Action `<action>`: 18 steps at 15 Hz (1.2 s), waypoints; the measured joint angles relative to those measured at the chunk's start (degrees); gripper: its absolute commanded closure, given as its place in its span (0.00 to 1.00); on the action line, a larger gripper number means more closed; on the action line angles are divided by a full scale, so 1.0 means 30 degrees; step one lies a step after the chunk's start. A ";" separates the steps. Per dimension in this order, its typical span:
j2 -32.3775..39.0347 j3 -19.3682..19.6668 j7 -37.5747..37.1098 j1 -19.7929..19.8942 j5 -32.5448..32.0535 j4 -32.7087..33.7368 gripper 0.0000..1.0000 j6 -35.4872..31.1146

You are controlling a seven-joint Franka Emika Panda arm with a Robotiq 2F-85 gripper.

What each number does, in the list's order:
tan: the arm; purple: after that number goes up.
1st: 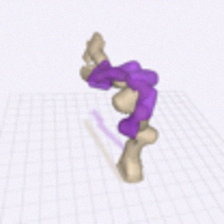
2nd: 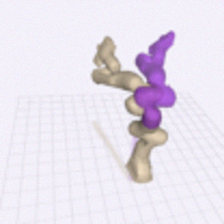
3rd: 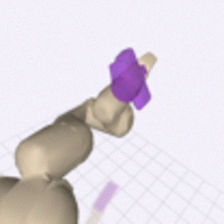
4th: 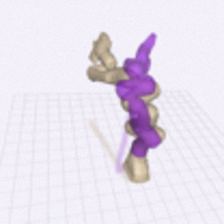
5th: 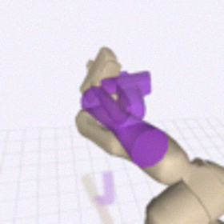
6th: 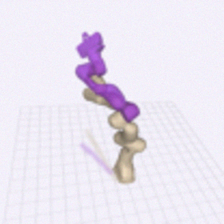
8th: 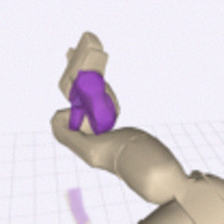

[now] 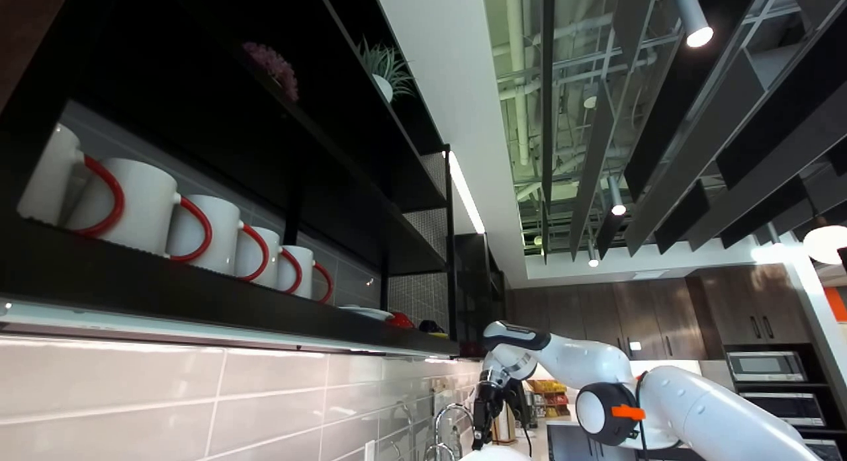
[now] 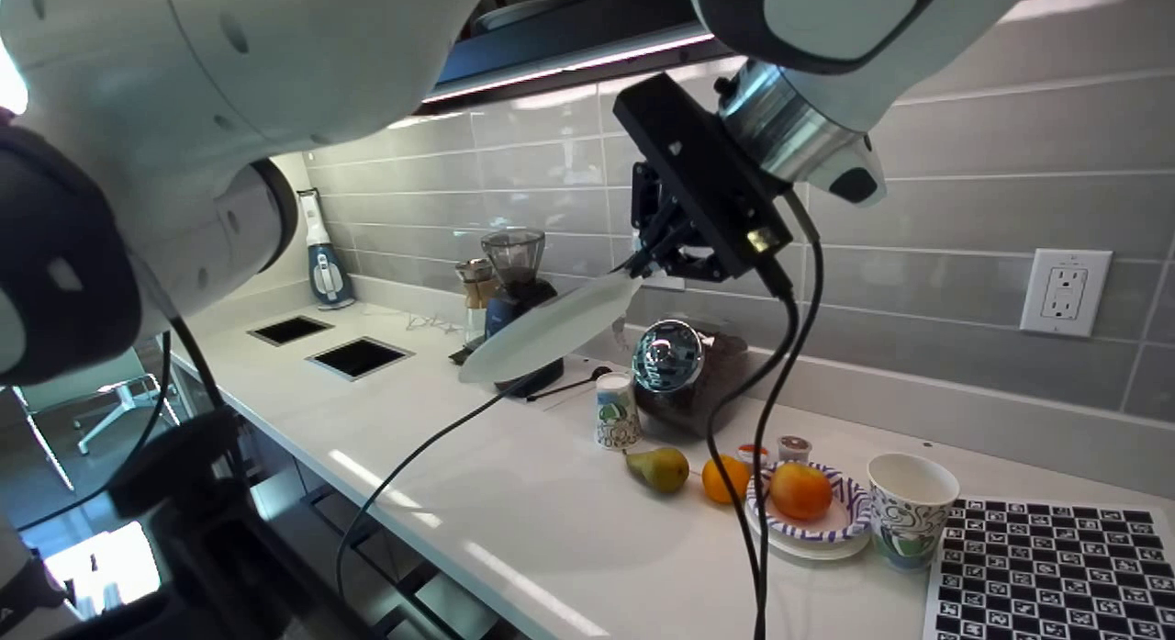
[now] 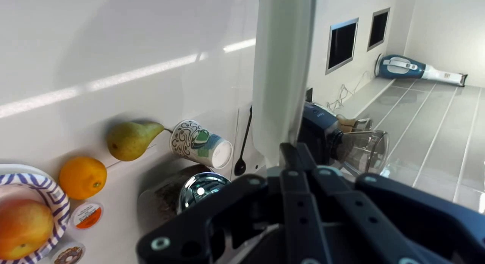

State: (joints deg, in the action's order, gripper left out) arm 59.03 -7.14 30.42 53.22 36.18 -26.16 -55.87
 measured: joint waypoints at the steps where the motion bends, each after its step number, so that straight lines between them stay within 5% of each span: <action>1: 0.0246 -0.0057 0.0280 -0.0012 -0.0251 -0.0001 1.00 0.0020; 11: 0.1251 -0.0492 0.0548 -0.0042 -0.0670 0.0048 1.00 0.0121; 18: 0.2572 -0.0491 0.2836 -0.0672 -0.3411 0.0038 1.00 0.0092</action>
State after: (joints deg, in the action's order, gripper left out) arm 66.75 -8.61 38.93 51.20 25.95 -26.04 -55.59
